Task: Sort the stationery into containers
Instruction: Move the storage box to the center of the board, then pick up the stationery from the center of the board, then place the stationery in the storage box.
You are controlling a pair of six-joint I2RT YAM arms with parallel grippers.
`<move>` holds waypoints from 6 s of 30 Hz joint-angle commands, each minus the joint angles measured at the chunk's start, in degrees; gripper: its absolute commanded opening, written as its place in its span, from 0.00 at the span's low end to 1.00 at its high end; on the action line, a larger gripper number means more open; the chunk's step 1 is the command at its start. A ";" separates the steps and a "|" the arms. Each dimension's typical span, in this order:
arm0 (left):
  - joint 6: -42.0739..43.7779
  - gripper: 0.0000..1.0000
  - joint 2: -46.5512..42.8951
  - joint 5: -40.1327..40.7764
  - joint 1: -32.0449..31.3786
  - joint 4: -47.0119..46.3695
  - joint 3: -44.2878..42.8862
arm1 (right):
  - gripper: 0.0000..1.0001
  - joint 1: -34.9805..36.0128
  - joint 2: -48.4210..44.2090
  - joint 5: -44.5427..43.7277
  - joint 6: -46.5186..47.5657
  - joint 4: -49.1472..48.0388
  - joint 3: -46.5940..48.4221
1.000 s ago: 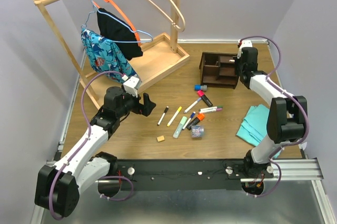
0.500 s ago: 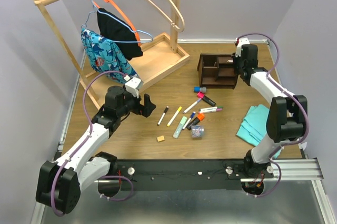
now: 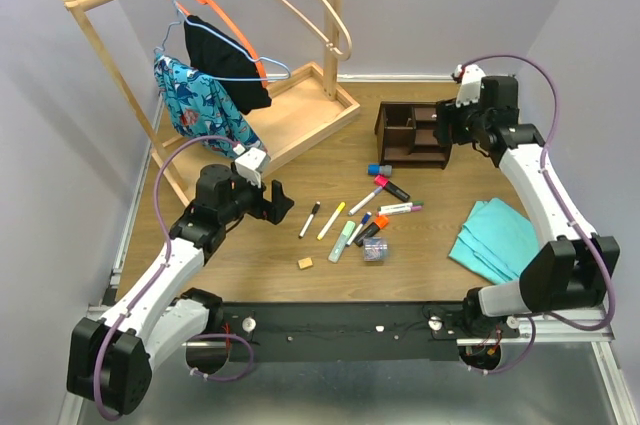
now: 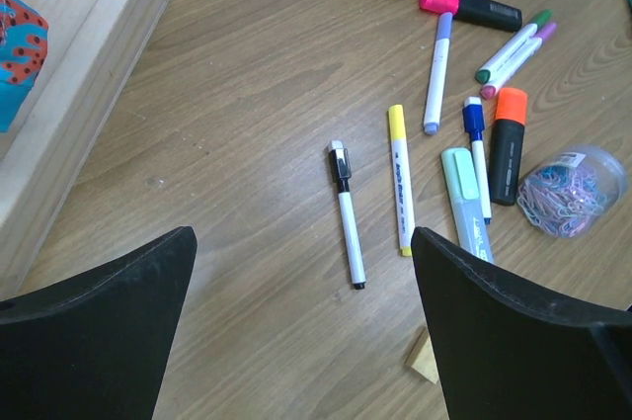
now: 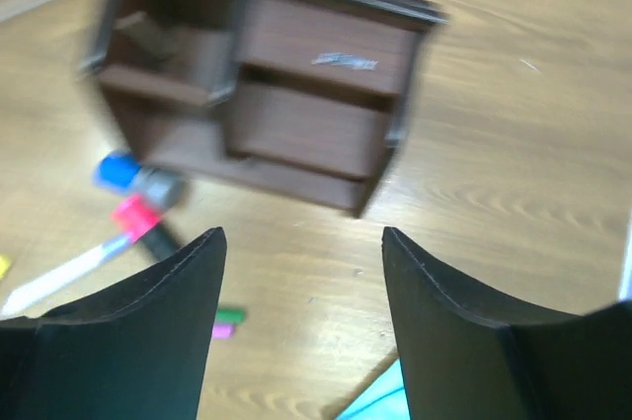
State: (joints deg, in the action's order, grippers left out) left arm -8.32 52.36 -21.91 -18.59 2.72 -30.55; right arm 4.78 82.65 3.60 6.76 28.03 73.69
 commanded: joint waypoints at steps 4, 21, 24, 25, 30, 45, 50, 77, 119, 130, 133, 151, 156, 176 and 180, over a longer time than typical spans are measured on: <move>6.55 0.99 -2.61 -2.96 0.48 5.10 -1.54 | 0.80 3.39 -0.74 20.22 21.96 10.55 1.10; 17.80 0.99 -1.03 -7.53 1.45 14.33 -4.61 | 0.68 24.65 -0.37 25.16 35.69 19.17 -4.94; 18.34 0.99 -0.86 -7.53 1.45 14.42 -4.44 | 0.70 26.25 -0.83 24.88 34.46 20.57 -7.60; 18.68 0.99 -0.59 -9.27 1.45 14.50 -4.70 | 0.70 26.25 -0.83 25.23 34.37 21.27 -7.60; 24.13 0.99 1.34 -11.05 -3.02 18.01 -6.98 | 0.72 25.55 -4.94 20.66 19.38 13.99 -9.97; 35.21 0.99 28.05 -4.99 -27.89 38.32 -39.49 | 0.75 -3.09 -12.51 6.08 -19.25 6.33 -0.57; 36.88 0.99 35.00 0.02 -34.05 39.47 -46.00 | 0.81 -4.51 -15.41 2.21 -18.28 7.39 -3.19; 39.52 0.99 55.30 10.22 -45.75 35.33 -52.77 | 0.85 -9.96 -24.99 13.54 -29.97 6.86 -18.32; 24.50 0.47 45.22 0.91 -37.23 26.11 -45.57 | 0.84 -16.38 -18.51 39.62 -28.30 13.19 -14.89; 11.58 0.47 35.78 -8.67 -27.90 14.25 -41.08 | 0.84 -14.98 -11.90 53.34 -34.54 1.86 -13.93; 10.16 0.47 37.02 -9.99 -27.82 13.54 -43.63 | 0.86 -12.96 -9.89 55.37 -32.61 2.38 -9.63; 6.73 0.50 39.75 -12.45 -27.99 13.45 -50.05 | 1.00 -2.06 -3.82 51.43 -31.72 3.79 -9.09; 6.56 0.50 39.75 -13.16 -28.43 13.27 -49.61 | 0.99 -0.74 -2.67 51.25 -31.64 3.96 -8.04; 10.07 0.51 41.07 -11.05 -30.28 14.77 -50.05 | 0.87 2.96 -4.87 53.62 -27.95 8.35 -9.09; 11.39 0.51 41.16 -10.26 -30.28 15.38 -50.05 | 0.86 2.96 -5.75 55.29 -27.51 9.06 -9.35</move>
State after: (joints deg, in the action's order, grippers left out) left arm 0.93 92.95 -33.10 -48.53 18.04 -79.22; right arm 7.20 79.00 55.88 -22.46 34.52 65.08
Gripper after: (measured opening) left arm 0.639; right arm 0.866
